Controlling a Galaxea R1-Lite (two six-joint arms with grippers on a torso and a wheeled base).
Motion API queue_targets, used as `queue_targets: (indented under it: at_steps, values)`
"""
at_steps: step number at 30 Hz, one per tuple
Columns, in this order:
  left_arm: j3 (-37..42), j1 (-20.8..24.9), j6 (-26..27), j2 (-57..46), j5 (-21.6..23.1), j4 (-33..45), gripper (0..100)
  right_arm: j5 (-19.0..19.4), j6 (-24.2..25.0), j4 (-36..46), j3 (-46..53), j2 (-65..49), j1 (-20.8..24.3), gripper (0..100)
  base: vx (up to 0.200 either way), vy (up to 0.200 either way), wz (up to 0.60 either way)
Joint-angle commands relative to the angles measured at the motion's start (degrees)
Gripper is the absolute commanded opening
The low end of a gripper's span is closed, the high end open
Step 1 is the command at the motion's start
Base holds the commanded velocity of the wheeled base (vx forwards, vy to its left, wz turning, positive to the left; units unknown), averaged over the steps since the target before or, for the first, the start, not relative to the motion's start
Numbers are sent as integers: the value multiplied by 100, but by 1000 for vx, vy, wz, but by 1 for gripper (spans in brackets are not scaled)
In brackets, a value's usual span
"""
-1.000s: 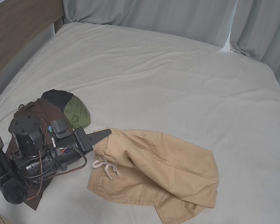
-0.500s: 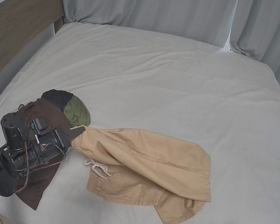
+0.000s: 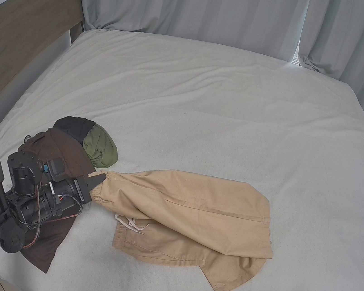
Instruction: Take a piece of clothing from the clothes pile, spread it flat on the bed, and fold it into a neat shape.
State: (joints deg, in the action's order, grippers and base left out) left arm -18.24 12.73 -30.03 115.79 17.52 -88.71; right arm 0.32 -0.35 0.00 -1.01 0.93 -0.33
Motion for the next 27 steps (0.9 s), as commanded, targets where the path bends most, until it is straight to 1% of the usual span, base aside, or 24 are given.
queue_targets:
  at_steps: [1, 3, 5, 6, 7, 8, 9, 10, 12, 13, 15, 18, 23, 27]
  values:
    - [-48, 134, 23, 313, 6, 3, 0, -40, 35, 0, 101, -93, 7, 100, 0, 0, 0]
    - [-57, 177, 93, 366, 6, 3, 0, -67, 35, -44, 101, -93, 15, 100, 0, 0, 0]
    - [-66, 169, 216, 375, 6, 3, 0, -128, -35, -466, -13, -93, 7, 100, 0, 0, 0]
    - [-75, 160, 296, 375, 6, 3, 0, -190, -61, -800, -259, -14, -46, 100, 0, 0, 0]
    - [-75, 151, 331, 375, 6, -6, 0, -207, -70, -888, -409, 48, -73, 100, 0, 0, 0]
    - [-75, 151, 331, 375, 6, -6, 0, -207, -70, -888, -409, 48, -73, 100, 0, 0, 0]
    - [-180, 134, 392, 366, 6, -6, 0, -137, -79, -861, -1138, 857, -204, 100, 0, 0, 0]
    - [-171, 134, 401, 366, 6, -6, 0, -84, -53, -817, -1314, 1111, -187, 100, 0, 0, 0]
    - [-145, 142, 419, 366, 6, -6, 0, 83, 79, -712, -1578, 1630, -73, 100, 0, 0, 0]
    - [-145, 142, 419, 348, 6, -6, 0, 109, 176, -668, -1674, 1902, 15, 100, 0, 0, 0]
    - [-180, 142, 427, 331, 6, -15, 0, 74, 194, -642, -1876, 2342, 138, 100, 0, 0, 0]
    - [-215, 177, 427, 304, 6, -15, 0, 179, 185, -606, -2254, 2817, 138, 100, 0, 0, 0]
    - [-224, 213, 427, 304, 6, -15, 0, 557, 229, -624, -2623, 3643, 200, 100, 0, 0, 0]
    - [-224, 213, 427, 304, 6, -15, 0, 636, 211, -615, -2852, 4152, 226, 100, 0, 0, 0]
